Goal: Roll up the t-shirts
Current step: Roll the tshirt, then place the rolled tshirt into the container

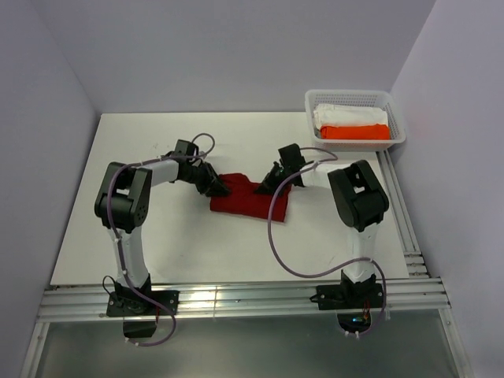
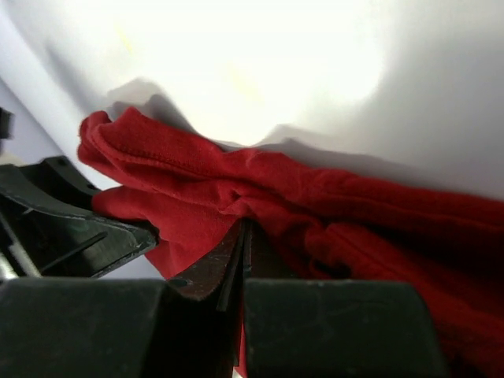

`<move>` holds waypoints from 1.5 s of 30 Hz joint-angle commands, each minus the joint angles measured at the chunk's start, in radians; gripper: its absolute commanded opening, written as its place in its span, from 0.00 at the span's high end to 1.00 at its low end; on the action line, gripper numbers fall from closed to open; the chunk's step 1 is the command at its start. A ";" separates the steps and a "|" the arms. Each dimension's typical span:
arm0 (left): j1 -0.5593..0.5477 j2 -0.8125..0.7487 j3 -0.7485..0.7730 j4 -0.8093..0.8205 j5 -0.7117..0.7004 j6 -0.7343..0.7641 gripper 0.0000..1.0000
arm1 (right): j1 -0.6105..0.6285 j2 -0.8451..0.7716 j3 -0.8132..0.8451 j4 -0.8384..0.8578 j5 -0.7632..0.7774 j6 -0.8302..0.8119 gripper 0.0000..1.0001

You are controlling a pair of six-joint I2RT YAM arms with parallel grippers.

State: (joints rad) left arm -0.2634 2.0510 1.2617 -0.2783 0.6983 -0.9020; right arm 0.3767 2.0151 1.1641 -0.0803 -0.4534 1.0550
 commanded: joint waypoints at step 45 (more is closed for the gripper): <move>0.003 -0.431 -0.458 0.099 -0.132 0.164 0.03 | -0.098 -0.566 -0.524 -0.092 -0.022 -0.438 0.07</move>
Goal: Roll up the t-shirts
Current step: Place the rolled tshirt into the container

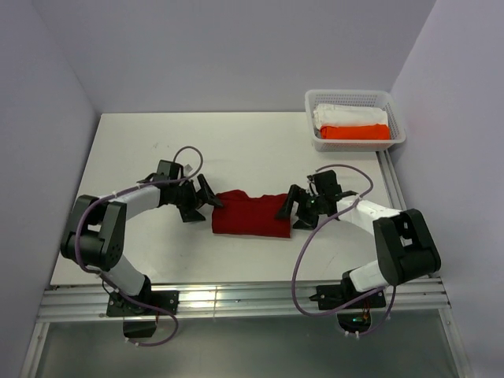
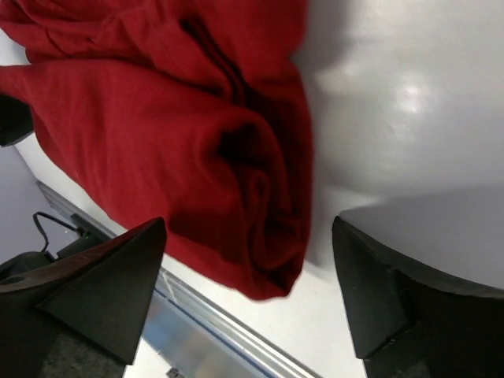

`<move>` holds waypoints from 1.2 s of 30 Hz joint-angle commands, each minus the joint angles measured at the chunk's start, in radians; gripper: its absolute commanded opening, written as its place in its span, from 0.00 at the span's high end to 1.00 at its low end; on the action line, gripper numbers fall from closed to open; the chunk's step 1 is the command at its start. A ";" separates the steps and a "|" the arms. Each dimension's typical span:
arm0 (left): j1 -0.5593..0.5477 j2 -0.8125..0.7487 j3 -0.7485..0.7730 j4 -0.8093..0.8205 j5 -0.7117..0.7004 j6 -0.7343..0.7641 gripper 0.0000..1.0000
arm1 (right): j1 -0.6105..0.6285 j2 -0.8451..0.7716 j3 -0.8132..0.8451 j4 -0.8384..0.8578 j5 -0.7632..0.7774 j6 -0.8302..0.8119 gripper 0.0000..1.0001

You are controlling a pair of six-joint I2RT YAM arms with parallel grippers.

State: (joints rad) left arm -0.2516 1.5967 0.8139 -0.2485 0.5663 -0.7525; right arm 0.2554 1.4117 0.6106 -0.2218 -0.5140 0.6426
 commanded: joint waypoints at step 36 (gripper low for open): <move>-0.115 0.276 -0.119 0.334 -0.162 -0.021 0.80 | 0.044 0.151 0.027 0.179 0.081 0.052 0.66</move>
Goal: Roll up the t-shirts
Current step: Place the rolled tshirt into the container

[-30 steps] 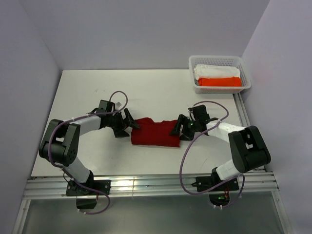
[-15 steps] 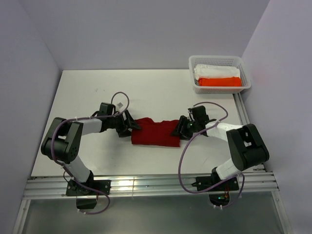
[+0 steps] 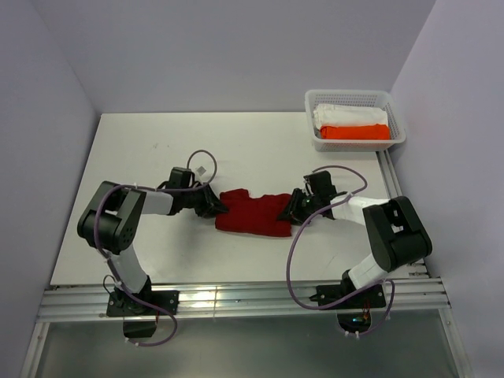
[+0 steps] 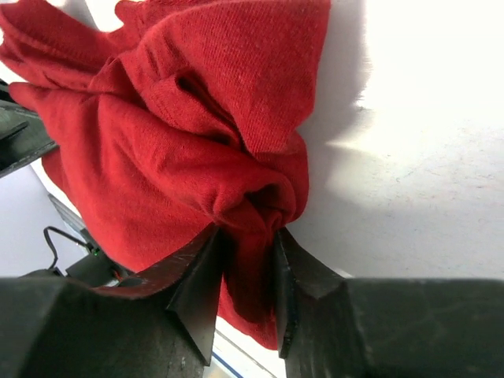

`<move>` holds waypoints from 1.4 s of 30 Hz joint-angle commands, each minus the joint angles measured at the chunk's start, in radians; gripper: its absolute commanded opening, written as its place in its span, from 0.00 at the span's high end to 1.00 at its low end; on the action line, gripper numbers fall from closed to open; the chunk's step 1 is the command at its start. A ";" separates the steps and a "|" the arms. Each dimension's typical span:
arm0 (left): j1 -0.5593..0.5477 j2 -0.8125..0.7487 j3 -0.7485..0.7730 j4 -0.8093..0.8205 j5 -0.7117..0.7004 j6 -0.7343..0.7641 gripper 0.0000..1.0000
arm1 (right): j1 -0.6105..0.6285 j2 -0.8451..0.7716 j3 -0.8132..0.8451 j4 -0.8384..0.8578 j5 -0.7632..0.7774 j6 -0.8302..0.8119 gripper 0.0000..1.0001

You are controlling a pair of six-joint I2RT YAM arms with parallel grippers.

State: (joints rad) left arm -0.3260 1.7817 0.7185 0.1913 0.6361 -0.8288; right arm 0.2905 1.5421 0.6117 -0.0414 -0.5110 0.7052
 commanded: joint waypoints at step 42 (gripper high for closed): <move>-0.208 0.300 1.073 -0.903 -0.667 -0.046 1.00 | 0.002 0.141 0.663 -0.466 0.436 -0.173 1.00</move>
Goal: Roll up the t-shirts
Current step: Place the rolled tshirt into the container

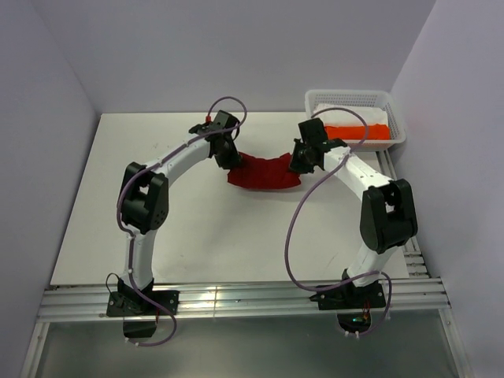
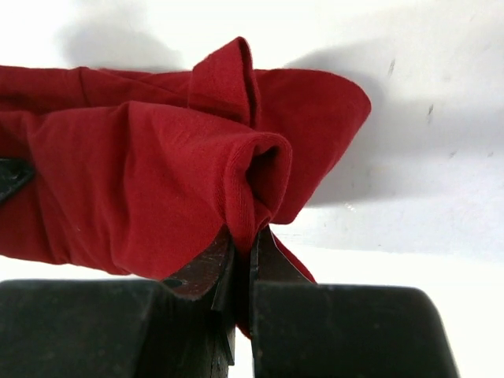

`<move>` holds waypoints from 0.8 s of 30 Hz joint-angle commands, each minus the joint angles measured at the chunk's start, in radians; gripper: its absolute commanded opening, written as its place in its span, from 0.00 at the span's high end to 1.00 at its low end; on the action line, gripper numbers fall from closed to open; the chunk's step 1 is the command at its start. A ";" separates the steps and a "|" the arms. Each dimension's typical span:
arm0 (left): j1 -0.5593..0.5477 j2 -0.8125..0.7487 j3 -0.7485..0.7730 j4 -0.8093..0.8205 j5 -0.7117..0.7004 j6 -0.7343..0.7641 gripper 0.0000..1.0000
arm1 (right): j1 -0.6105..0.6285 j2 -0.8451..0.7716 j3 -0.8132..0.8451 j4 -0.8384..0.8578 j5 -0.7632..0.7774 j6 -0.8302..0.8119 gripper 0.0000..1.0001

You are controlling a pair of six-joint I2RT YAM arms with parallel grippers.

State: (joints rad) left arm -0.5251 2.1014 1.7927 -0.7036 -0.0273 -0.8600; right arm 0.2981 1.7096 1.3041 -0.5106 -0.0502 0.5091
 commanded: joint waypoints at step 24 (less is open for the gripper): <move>-0.001 -0.313 -0.627 0.153 0.148 0.019 0.36 | -0.072 -0.223 -0.457 0.105 -0.243 0.072 0.29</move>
State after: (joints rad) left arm -0.5480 1.8503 1.1980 -0.5808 0.1127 -0.8711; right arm 0.2562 1.5307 0.8577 -0.4568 -0.2764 0.6067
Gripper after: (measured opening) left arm 0.597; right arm 0.708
